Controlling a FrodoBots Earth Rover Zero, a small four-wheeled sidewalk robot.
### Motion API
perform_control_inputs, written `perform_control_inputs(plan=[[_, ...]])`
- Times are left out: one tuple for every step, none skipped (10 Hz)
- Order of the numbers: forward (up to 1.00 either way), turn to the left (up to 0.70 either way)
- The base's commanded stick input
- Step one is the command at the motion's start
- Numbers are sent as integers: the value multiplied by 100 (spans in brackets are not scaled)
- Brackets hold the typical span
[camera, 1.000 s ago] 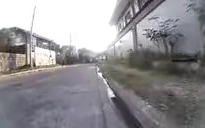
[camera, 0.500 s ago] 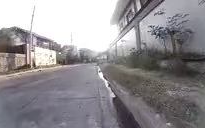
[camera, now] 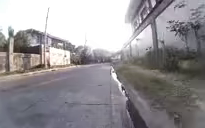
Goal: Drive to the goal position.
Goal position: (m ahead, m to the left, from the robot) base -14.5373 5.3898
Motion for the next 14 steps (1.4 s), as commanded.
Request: perform_control_inputs(plan=[[59,0],[59,0],[59,0],[59,0],[59,0],[61,0],[71,0],[93,0],[100,0],[100,0],[100,0],[100,0],[100,0],[100,0]])
